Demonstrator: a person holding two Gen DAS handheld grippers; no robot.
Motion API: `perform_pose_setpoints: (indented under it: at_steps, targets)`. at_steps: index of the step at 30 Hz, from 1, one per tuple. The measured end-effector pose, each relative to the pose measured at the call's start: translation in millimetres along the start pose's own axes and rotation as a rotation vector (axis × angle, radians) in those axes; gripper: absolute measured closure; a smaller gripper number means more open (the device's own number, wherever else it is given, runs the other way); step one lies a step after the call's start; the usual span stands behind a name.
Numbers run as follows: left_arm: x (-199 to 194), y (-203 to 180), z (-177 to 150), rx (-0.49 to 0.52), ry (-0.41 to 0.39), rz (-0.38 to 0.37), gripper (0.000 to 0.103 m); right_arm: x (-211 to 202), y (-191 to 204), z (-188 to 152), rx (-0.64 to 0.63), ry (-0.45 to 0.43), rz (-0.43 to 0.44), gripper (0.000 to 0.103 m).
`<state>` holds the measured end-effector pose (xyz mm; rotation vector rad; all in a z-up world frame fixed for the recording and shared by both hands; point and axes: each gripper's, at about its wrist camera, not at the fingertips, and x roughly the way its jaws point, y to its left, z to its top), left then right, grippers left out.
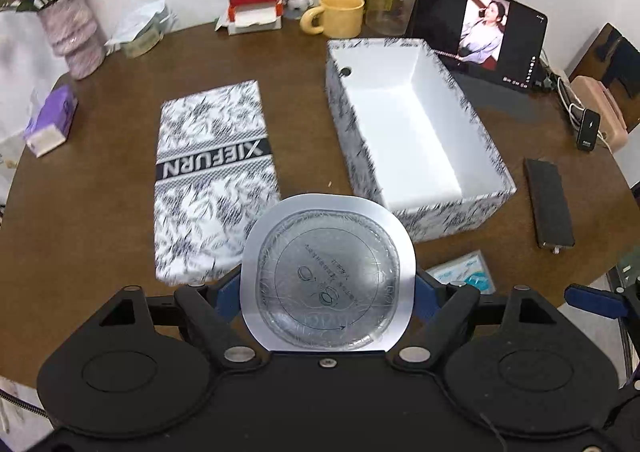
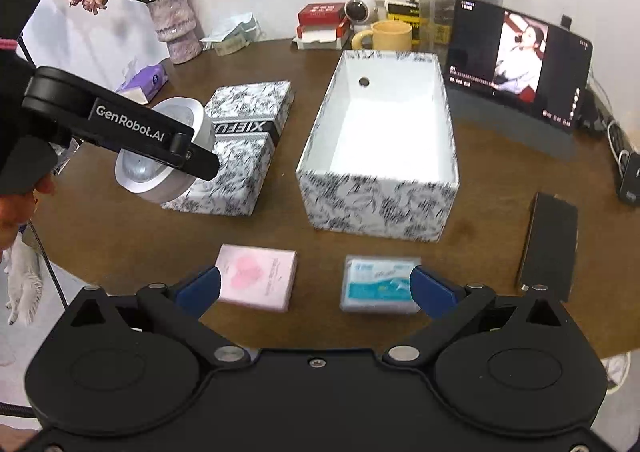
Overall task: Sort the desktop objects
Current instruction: 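Carry the compact with the left gripper over the open floral box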
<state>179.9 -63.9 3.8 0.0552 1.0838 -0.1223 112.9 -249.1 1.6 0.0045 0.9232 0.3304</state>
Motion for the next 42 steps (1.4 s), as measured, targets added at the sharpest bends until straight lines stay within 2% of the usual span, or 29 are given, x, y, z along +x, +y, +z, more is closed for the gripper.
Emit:
perform_pose_setpoints:
  at_steps: [11,23,27,31,42]
  targets:
    - [28.4,-31.7,47.0,0.037,0.009,-0.009,0.023,15.6,-33.5,37.8,-0.051,-0.015,0.034,0.001]
    - [77.9,-65.8,113.1,0.095,0.021,0.010,0.023,38.1,-77.1,76.1,-0.097,0.002,0.088,0.001]
    - [97.2,-77.3,135.8,0.120,0.019,0.034,0.023,47.3,-89.4,93.8,-0.134,0.005,0.108,0.001]
    - [122.3,-85.4,154.5,0.152,0.025,0.092,0.023,60.6,-98.5,109.6,-0.161,0.014,0.137,0.001]
    - [197.2,-97.6,187.2,0.236,0.083,0.137,0.023,103.9,-119.5,130.4,-0.193,0.063,0.187,0.001]
